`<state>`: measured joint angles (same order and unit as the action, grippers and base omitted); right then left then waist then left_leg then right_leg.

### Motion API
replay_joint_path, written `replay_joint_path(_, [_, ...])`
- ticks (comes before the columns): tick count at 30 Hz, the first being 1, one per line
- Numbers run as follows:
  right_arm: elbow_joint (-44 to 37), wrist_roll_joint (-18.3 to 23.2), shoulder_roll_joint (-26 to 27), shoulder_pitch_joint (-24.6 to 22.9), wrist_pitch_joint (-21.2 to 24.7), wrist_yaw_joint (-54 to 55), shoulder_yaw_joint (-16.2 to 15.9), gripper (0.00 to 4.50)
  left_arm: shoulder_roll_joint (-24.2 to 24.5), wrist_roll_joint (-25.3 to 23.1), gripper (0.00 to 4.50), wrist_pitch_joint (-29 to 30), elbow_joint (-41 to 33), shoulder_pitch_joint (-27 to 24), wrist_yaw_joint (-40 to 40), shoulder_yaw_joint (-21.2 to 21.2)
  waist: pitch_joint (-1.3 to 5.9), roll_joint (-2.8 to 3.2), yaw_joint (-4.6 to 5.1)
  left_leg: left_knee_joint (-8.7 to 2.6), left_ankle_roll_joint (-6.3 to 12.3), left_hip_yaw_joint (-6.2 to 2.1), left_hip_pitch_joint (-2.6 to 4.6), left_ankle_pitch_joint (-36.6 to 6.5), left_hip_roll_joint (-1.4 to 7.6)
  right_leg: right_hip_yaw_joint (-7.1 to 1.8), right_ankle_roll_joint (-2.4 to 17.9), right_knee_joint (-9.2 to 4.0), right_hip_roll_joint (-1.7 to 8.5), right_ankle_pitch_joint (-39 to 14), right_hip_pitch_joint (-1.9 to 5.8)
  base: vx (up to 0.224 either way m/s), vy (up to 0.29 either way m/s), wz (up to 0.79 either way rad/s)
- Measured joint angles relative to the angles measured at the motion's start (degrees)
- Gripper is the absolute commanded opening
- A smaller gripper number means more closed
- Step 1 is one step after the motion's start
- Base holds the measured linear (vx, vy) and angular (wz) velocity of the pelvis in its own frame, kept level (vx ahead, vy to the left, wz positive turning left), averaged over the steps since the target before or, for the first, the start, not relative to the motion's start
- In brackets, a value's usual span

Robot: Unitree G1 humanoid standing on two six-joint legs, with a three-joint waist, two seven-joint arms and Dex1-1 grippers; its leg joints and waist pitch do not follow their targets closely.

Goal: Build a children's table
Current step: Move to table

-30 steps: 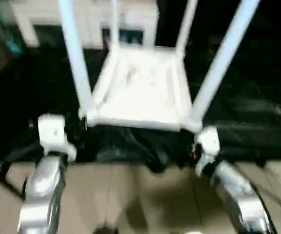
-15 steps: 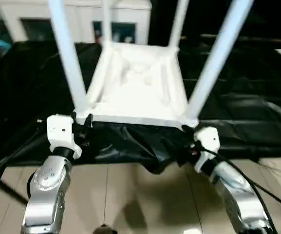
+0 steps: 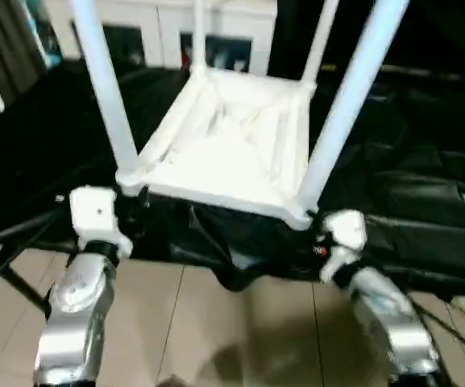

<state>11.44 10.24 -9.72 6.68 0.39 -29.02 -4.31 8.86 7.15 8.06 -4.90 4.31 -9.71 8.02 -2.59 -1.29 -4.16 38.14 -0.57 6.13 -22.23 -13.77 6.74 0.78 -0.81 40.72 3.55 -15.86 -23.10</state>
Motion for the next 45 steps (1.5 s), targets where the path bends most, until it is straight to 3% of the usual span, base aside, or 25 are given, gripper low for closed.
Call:
replay_joint_path(1, [0.17, -0.01, -0.02, -0.47, 0.02, -0.12, -0.21, 4.50, -0.07, 0.05, 2.50, 0.03, 0.01, -0.33, -0.11, -0.31, -0.39, 0.20, -0.55, -0.47, -0.28, 0.33, 0.50, -0.13, 0.30, 0.39, -0.27, -0.68, 0.60, 0.21, 0.53, -0.088, 0.058, 0.11])
replay_joint_path(2, [0.15, -0.02, -0.13, -0.71, 0.03, -0.24, -0.46, 4.50, -0.07, 0.29, 2.50, -0.02, 0.01, -0.51, -0.16, -0.27, -0.75, 0.18, -0.80, -1.23, -1.27, 0.49, 1.37, -0.35, 0.56, 0.69, -0.20, -1.36, 0.57, 0.25, 1.31, -0.098, 0.037, -0.09])
replay_joint_path(3, [0.08, -0.02, -0.20, -0.96, 0.03, -0.30, -0.57, 4.50, -0.07, 0.52, 2.50, -0.10, 0.00, -0.61, -0.19, -0.21, -0.89, 0.18, -0.76, -1.91, -2.05, 0.81, 2.27, -0.32, 0.97, 1.11, -0.16, -2.08, 0.60, 0.22, 1.85, -0.051, -0.045, 0.00])
replay_joint_path(5, [-0.01, -0.03, -0.32, -1.10, 0.02, -0.51, -0.58, 4.50, 0.01, 0.96, 2.50, -0.39, -0.02, -0.92, -0.17, 0.05, -1.17, 0.14, -0.58, -3.31, -2.38, 1.19, 3.18, -0.14, 1.44, 1.76, -0.14, -3.79, 0.58, 0.22, 2.71, -0.026, -0.022, 0.00])
replay_joint_path(6, [-0.20, -0.02, -0.31, -1.10, -0.06, -0.78, -0.59, 4.50, 0.28, 0.95, 2.50, -0.33, -0.03, -1.25, -0.09, 0.17, -1.22, 0.21, -0.45, -3.77, -2.49, 1.22, 3.20, -0.06, 1.51, 1.93, -0.07, -4.46, 0.54, 0.26, 3.25, 0.000, 0.000, 0.00])
replay_joint_path(8, [-0.84, 0.16, -0.28, -1.19, -0.49, -1.60, -0.59, 4.50, 1.30, 0.88, 2.50, -0.14, 0.01, -1.39, 0.01, 1.08, -1.11, 0.07, -0.24, -4.04, -2.63, 1.30, 2.98, 0.39, 1.62, 2.03, 0.60, -5.57, 0.46, 1.81, 3.38, 0.000, 0.000, 0.00])
replay_joint_path(12, [-1.77, 1.10, -0.22, -1.40, -0.59, -2.57, -0.60, 4.50, 2.98, 0.78, 2.50, -0.23, 0.39, -1.27, -0.28, 2.59, -0.92, -0.23, 0.26, -3.71, -2.31, 1.57, 2.21, 1.83, 1.71, 1.91, 0.56, -5.71, 0.50, 3.58, 2.75, 0.000, 0.000, 0.00])
replay_joint_path(15, [-1.78, 1.27, -0.17, -1.38, -0.59, -2.69, -0.66, 4.50, 3.85, 2.44, 2.50, 1.08, 2.18, 0.95, -2.94, 2.39, -0.83, -0.38, -0.11, -3.67, -2.11, 2.16, 1.59, 1.95, 1.88, 1.88, 0.58, -5.60, 0.67, 3.62, 2.06, 0.000, 0.000, 0.00])
replay_joint_path(20, [-2.37, 1.35, -0.09, -1.21, -0.48, -2.77, -0.68, 4.50, 4.24, 4.51, 2.92, 2.50, 5.25, 6.61, -3.84, 2.64, -0.80, -0.43, -0.14, -3.67, -2.10, 2.48, 1.64, 1.96, 2.04, 1.85, 0.62, -5.60, 0.71, 3.66, 2.02, 0.000, 0.000, 0.00])
replay_joint_path(29, [-4.81, 2.50, -0.13, -0.07, 0.99, -4.18, -1.80, 4.50, 8.00, 5.21, 3.66, 3.67, 21.35, 19.40, -3.35, 5.72, -0.77, -0.54, 0.31, -3.69, -2.12, 2.75, 1.58, 1.97, 2.26, 1.87, 0.61, -5.59, 0.65, 3.67, 1.90, 0.000, 0.000, 0.00])
replay_joint_path(34, [-4.98, 2.60, -0.07, 0.24, 1.70, -4.97, -2.05, 4.50, 9.82, 4.06, 4.07, 1.27, 32.05, 25.52, -3.27, 5.82, -0.72, -0.66, 0.36, -3.63, -1.73, 2.80, 1.08, 2.19, 2.26, 1.87, 0.61, -5.55, 0.69, 3.70, 1.45, 0.000, 0.000, 0.00])
replay_joint_path(39, [-4.56, 2.69, -0.02, 2.64, 1.82, -6.69, -2.99, 4.50, 10.26, 4.35, 4.32, -1.93, 42.75, 31.49, -6.07, 6.00, -0.72, -0.69, 0.53, -3.62, -1.66, 2.86, 1.04, 2.26, 2.27, 1.85, 0.64, -5.43, 0.71, 3.73, 1.32, 0.000, 0.000, 0.00])
replay_joint_path(45, [-1.84, 5.82, 0.18, 5.75, 6.46, -10.34, -3.01, 4.50, 10.94, 3.08, 4.43, -6.99, 54.97, 37.09, -7.49, 5.68, -0.71, -0.77, 0.64, -3.62, -1.65, 2.89, 1.04, 2.28, 2.29, 1.86, 0.65, -5.41, 0.72, 3.73, 1.30, 0.000, 0.000, 0.00])
